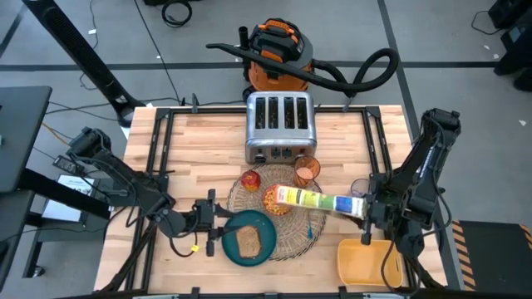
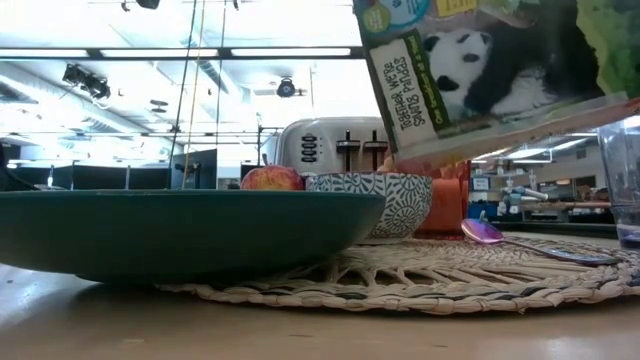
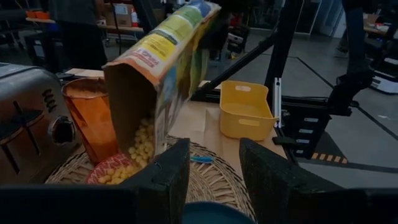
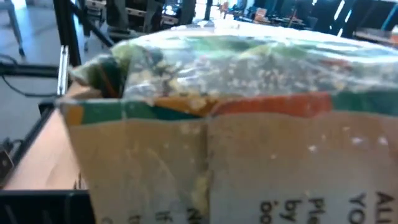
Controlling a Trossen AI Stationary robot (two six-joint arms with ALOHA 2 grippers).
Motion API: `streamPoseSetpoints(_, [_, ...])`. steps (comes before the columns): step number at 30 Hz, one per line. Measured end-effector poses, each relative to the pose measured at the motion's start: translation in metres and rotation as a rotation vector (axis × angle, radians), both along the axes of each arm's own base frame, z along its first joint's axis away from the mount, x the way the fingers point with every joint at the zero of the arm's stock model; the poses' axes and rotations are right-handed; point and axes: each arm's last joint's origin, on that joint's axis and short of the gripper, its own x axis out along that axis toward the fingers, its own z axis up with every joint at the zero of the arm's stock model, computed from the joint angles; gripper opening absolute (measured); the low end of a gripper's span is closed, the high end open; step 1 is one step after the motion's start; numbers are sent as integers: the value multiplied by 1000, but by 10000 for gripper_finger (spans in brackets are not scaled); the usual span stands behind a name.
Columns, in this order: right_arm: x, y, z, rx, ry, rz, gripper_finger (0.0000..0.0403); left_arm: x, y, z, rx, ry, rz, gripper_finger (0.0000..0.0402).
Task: Arrange a breakfast setting
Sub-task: Pour the yellow cereal from the cereal box into the red patterned bowl
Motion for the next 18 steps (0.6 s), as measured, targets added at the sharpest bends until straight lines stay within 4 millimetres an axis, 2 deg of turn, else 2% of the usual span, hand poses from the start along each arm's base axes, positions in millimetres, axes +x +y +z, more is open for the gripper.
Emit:
streamPoseSetpoints(5, [-5, -1, -10, 82, -44, -17, 166, 0, -1, 3, 20, -28, -27, 146])
streamPoseSetpoints(18, [-19, 4, -4, 128, -220, -56, 166, -1, -1, 20, 107, -147, -57, 146])
